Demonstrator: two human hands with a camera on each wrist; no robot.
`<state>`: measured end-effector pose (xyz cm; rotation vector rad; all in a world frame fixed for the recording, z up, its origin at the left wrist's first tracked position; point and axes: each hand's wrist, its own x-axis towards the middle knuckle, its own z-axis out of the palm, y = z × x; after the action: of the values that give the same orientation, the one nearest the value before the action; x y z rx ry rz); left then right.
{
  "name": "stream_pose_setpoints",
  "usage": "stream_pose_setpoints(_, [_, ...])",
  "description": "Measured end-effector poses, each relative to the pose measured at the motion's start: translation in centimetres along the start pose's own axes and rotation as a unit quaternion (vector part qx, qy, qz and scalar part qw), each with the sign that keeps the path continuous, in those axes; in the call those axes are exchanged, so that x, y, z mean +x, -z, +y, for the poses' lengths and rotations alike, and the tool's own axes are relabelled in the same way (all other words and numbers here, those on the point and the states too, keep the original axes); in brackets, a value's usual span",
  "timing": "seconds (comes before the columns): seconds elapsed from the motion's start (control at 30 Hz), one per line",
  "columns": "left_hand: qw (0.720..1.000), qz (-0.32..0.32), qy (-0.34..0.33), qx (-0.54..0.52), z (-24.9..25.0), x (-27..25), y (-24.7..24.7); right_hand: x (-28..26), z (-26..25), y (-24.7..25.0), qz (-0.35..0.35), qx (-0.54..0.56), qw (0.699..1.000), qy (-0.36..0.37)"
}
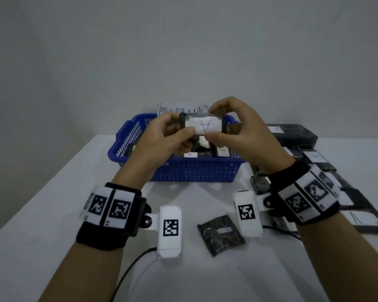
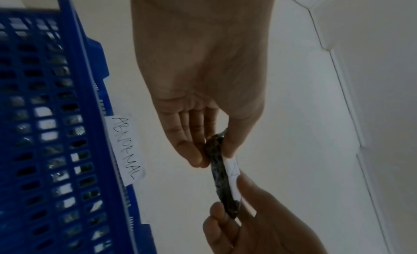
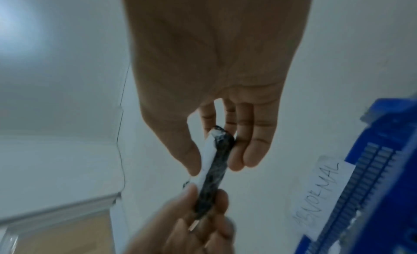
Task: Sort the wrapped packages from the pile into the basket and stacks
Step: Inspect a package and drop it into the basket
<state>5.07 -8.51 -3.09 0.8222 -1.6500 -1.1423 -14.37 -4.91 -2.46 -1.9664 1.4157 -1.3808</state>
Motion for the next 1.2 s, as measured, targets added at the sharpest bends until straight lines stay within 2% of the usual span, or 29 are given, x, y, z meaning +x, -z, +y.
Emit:
stream_pose_setpoints(0.07, [1.000,-0.001,-0.011,-0.016,0.3,0.7,-0.7,0.0,-0.2,0.4,0.028,0.103,0.994,-0.038])
stream_pose_setpoints(0.13, [0.999,-0.004,-0.017,-0.027,0.4,1.1,-1.4,0.0,-0.2,0.8,0.049,0.139,0.987,-0.061])
stream_pose_setpoints(0.37, [0.999,-0.010,-0.034,-0.018,0.3,1.5,-3.1,-0.4,0.2,1.6,0.065,0.169,0.981,-0.068])
stream_pose_setpoints(0.53, [0.998,-0.007,-0.062,0.000,0.5,1.4,-3.3,-0.7,0.1,1.1,0.106,0.101,0.989,0.006])
stream_pose_setpoints(0.7, [0.995,-0.028,-0.070,-0.067,1.7,1.3,-2.9,-0.8,-0.3,1.8,0.096,0.068,0.991,0.061])
stream_pose_setpoints(0.77, [0.994,-0.015,-0.078,-0.074,1.6,1.4,-2.8,-0.8,-0.4,1.7,0.083,0.083,0.992,0.047])
stream_pose_setpoints(0.93, [0.993,-0.012,-0.093,-0.075,0.9,1.7,-2.8,-0.6,-0.1,1.5,0.053,0.167,0.983,-0.055])
stream_pose_setpoints(1.1, [0.990,0.018,-0.128,-0.051,0.7,1.8,-3.8,-0.4,0.3,0.8,0.109,0.202,0.973,-0.033])
stream_pose_setpoints(1.2, [0.991,-0.001,-0.125,-0.052,0.5,1.8,-3.8,-0.5,0.5,0.8,0.100,0.200,0.975,-0.016])
